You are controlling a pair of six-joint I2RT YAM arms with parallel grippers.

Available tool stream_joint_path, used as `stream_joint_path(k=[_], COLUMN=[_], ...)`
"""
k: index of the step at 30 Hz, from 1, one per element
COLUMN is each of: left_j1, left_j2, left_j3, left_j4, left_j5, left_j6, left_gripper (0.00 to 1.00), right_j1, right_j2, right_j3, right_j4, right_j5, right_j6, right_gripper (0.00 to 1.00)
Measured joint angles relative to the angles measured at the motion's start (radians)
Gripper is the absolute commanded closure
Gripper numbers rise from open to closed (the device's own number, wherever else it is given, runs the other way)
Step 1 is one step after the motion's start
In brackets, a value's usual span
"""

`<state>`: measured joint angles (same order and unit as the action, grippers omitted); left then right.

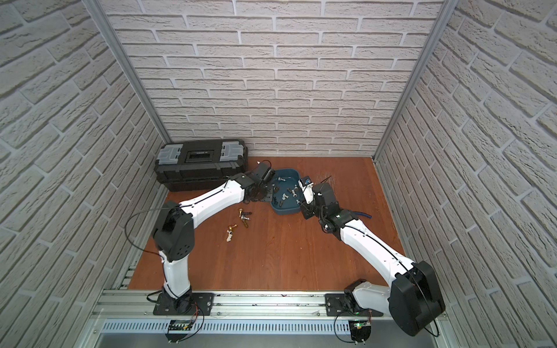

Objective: Put the chess pieces into the storage box
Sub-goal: Pick up the chess piece at the center of the board, then place the chess piece in the storage box.

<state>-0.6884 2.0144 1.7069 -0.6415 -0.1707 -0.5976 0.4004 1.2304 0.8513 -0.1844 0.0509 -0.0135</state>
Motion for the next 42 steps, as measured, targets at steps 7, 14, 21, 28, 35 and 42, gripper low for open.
stream_joint_path(k=[7,14,21,28,35,42], left_j1=[0.02,0.019,0.01,-0.027,-0.045,-0.04], left_j2=[0.27,0.336,0.343,0.349,0.147,-0.303], left_j3=[0.262,0.319,0.388,0.418,0.144,-0.247], left_j4=[-0.01,-0.01,-0.01,-0.015,0.018,0.028], left_j5=[0.071,0.108,0.113,0.111,0.077,-0.015], left_j6=[0.073,0.087,0.093,0.101,0.096,0.043], left_gripper=[0.74,0.7,0.51,0.49,0.5,0.49], right_j1=[-0.008,-0.008,-0.008,-0.008,0.005,0.149], right_j2=[0.008,0.022,0.042,0.069,0.07,0.106], right_j3=[-0.004,-0.004,-0.004,-0.004,0.047,0.09], right_j4=[0.002,0.003,0.02,0.016,-0.065,-0.111], right_j5=[-0.006,-0.027,-0.043,-0.061,-0.124,-0.153], right_j6=[0.007,0.01,0.012,0.025,0.082,0.127], right_gripper=[0.68,0.68,0.66,0.65,0.65,0.65])
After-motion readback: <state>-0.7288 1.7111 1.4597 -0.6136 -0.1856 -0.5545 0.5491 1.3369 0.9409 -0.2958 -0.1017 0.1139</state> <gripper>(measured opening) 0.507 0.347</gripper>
